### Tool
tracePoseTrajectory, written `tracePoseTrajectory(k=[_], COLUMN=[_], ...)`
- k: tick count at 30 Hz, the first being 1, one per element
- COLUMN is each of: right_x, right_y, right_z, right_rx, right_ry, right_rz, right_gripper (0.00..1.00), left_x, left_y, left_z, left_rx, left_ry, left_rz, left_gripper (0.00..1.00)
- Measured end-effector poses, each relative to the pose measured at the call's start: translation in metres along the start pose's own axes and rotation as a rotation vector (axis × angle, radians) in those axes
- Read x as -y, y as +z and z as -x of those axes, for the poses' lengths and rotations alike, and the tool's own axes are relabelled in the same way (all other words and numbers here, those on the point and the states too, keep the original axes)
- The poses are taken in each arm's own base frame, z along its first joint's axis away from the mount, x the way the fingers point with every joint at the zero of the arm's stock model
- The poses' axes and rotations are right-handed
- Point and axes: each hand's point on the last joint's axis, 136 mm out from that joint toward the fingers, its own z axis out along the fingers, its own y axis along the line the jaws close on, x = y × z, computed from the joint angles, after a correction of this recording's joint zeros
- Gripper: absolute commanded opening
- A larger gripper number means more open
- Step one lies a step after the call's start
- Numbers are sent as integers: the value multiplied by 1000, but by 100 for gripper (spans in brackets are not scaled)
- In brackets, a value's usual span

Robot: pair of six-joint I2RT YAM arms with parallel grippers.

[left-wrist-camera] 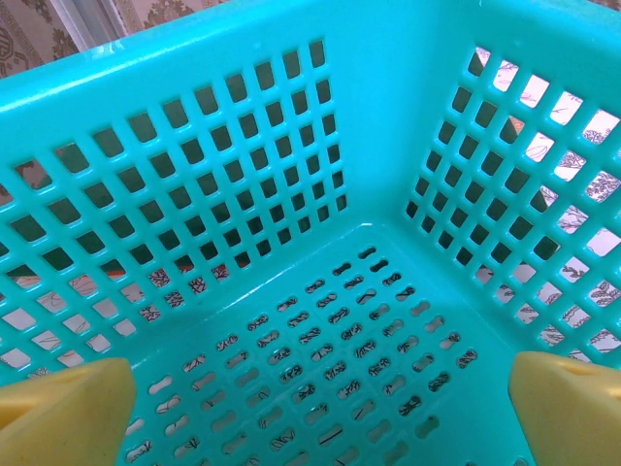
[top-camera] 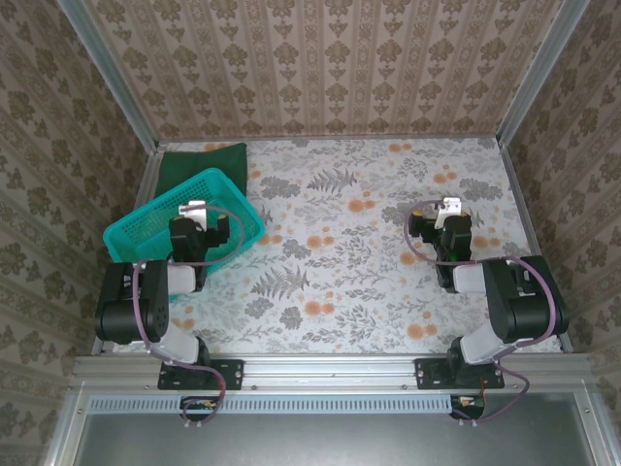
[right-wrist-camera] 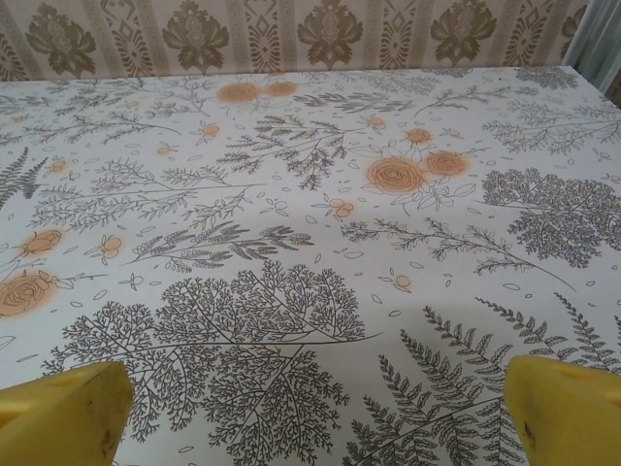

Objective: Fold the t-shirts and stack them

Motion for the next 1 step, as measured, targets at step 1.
tracePoseTrajectory(k=[1], right_x=[0], right_y=[0], right_z=[0], right_rx=[0], right_ry=[0], right_rz=[0], right_gripper=[100], left_x=[0], left_y=[0], left_z=[0], left_rx=[0], left_ry=[0], left_rz=[0], left_gripper=[100])
